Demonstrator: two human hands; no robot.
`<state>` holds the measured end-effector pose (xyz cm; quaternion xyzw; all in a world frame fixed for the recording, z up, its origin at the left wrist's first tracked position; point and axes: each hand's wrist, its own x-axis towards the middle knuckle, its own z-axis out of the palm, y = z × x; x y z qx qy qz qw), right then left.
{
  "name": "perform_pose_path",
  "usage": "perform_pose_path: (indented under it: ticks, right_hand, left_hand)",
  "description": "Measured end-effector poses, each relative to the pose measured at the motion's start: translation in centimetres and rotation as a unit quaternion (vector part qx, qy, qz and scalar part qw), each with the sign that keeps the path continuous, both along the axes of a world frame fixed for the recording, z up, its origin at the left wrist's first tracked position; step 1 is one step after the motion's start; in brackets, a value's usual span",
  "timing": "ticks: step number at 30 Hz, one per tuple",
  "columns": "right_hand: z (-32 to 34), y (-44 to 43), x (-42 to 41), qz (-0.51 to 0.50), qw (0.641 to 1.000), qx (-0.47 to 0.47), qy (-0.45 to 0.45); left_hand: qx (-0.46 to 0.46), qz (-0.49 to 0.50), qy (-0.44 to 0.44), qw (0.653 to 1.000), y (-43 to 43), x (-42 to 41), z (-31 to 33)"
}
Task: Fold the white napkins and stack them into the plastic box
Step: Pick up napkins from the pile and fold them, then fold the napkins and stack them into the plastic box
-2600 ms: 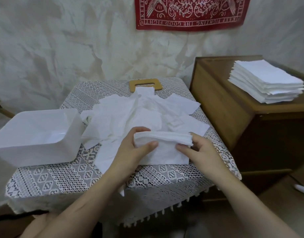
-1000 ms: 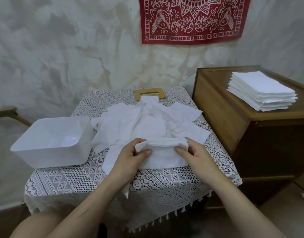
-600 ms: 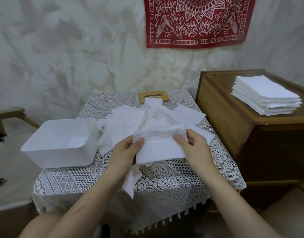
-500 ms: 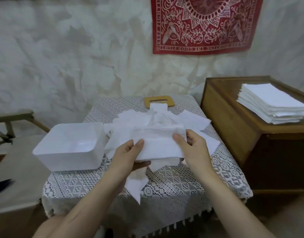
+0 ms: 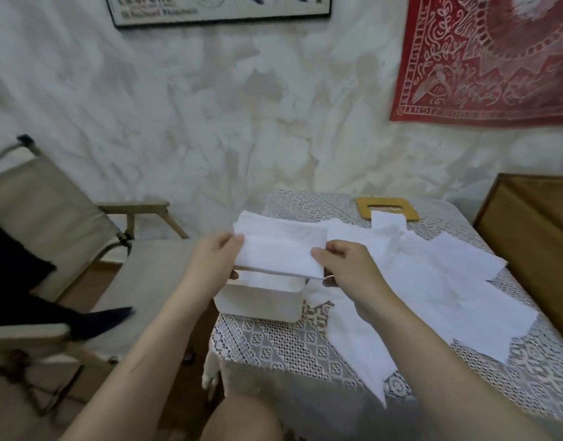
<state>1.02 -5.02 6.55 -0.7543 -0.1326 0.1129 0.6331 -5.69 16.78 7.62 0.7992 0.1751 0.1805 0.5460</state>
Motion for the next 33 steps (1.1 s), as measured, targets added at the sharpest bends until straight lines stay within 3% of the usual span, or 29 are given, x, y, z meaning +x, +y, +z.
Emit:
perform_pose_path:
  ticks: [3, 7, 11, 16, 20, 29, 33]
  right_hand:
    - [-0.2, 1.7, 0.1, -0.018, 0.999, -0.022, -0.015]
    - [-0.9, 3.1, 0.3, -0.04, 0.996, -0.068, -0.035]
    - [-2.0, 3.7, 0.8, -0.055, 0.984, -0.148, -0.084]
    - [-3.0, 4.2, 0.6, -0.073, 0.933, -0.3, -0.184]
    - [-2.8, 4.6, 0.3, -0.047, 0.91, -0.36, -0.199]
    - [-2.2, 4.5, -0.2, -0.054, 0.903, -0.377, -0.198]
    - [-2.0, 3.7, -1.0, -0.022, 0.926, -0.336, -0.17]
  left_hand:
    - [0.092, 0.012, -0.004, 0.996, 2.6, 0.0, -0.5]
    - [0.096, 0.02, 0.013, 0.995, 4.1, 0.5, -1.8]
    - [0.155, 0.007, 0.057, 0.986, 4.6, 1.2, -3.2]
    - [0.211, 0.022, 0.073, 0.975, 4.7, 1.6, -4.3]
    - [0.275, 0.034, 0.077, 0.958, 4.8, 1.7, -4.4]
    - [0.282, 0.054, 0.085, 0.954, 4.6, 1.4, -4.0]
    - [0.233, 0.027, 0.106, 0.966, 4.1, 0.6, -3.7]
